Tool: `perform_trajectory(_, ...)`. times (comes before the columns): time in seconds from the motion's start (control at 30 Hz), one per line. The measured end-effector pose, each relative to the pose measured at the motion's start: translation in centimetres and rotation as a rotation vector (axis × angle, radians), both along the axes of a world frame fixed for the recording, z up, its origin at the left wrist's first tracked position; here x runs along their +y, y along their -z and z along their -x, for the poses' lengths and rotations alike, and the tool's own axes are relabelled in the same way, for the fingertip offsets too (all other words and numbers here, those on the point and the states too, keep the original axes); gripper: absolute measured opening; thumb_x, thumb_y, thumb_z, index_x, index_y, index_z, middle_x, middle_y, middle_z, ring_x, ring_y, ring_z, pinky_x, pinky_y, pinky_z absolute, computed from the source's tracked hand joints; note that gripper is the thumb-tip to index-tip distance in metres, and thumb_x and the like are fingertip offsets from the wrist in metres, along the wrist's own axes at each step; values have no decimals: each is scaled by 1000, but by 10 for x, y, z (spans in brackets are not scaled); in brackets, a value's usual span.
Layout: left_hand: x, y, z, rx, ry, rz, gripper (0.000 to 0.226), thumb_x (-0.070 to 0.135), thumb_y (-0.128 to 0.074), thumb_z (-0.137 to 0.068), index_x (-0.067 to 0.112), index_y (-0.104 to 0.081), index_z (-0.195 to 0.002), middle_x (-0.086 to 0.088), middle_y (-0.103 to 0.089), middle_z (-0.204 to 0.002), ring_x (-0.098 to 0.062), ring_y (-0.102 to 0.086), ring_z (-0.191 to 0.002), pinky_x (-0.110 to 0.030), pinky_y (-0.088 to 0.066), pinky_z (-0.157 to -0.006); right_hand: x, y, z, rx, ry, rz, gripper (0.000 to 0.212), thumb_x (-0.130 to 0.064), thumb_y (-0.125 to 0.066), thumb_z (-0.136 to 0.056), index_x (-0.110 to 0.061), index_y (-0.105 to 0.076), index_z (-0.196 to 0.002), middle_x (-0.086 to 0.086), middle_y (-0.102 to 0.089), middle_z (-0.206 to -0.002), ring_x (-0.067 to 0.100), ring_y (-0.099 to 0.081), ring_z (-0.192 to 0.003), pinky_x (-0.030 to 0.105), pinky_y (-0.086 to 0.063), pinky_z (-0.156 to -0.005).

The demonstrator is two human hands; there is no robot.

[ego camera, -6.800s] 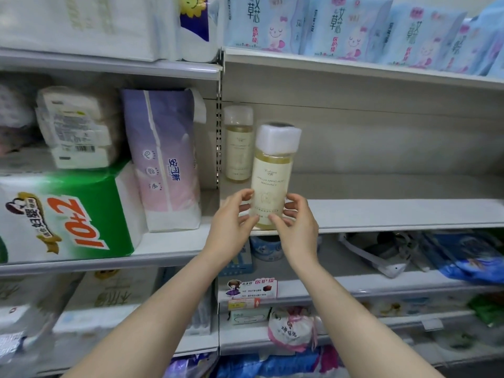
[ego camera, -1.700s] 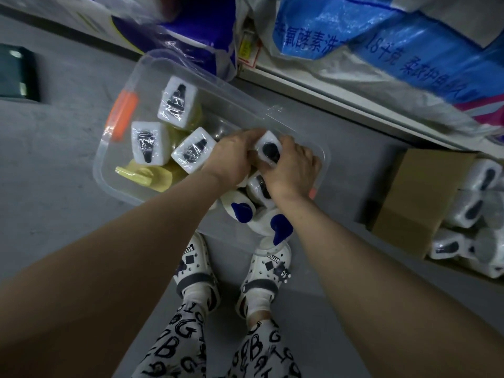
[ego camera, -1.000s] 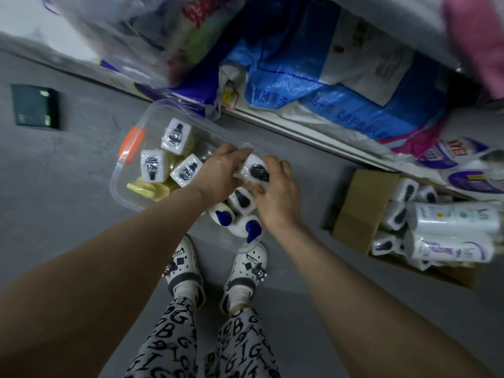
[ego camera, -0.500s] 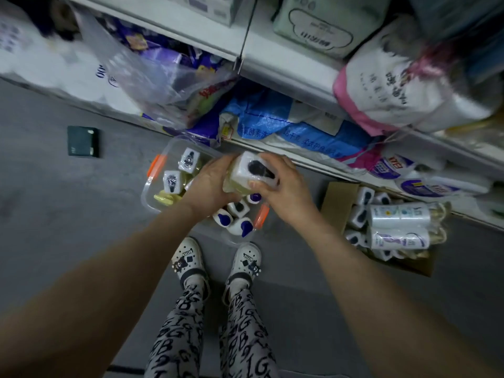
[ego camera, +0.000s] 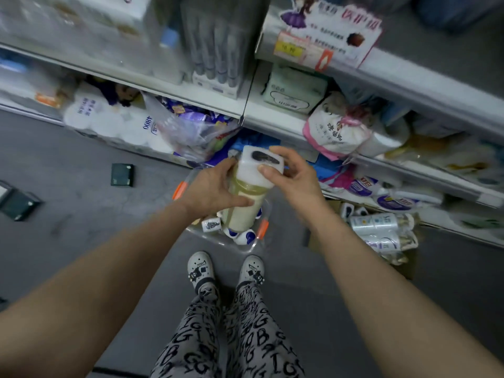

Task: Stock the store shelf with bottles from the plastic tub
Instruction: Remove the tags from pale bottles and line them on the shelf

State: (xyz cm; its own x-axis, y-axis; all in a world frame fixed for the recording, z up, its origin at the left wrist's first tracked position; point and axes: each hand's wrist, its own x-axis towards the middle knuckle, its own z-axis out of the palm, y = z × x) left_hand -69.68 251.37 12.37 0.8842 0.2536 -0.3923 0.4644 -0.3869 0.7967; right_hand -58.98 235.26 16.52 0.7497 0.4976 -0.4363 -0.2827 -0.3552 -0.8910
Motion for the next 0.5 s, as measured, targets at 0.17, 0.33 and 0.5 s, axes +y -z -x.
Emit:
perform_trajectory(0.17, 2, -58, 3, -47, -105, 210, 80, 45, -89, -56, 24, -57, -126, 10, -71, -112, -6, -67, -102, -36, -54, -94, 1, -54, 2, 86, 79, -71, 40, -24, -73, -90, -18, -60, -128, -7, -71, -115, 12, -65, -111, 31, -51, -97)
perform_trajectory(0.33, 7, -117, -11, -104, -164, 344, 68, 28, -90, -65, 15, -59, -124, 2, -73, -111, -14, -70, -101, -37, -57, -90, -5, -100, 4, 157, -36, -103, 42, -26, -64, -96, -16, -55, -136, 1, -67, -129, 17, -64, -117, 33, -53, -95)
perform_trajectory(0.5, 19, -166, -26, -148, -158, 397, 59, 30, -88, -63, 20, -64, -115, 1, -74, -109, -15, -71, -102, -41, -56, -93, -11, -138, -7, 141, -52, -168, 37, -6, -60, -95, -15, -57, -131, 6, -69, -126, 19, -65, -117, 30, -52, -97)
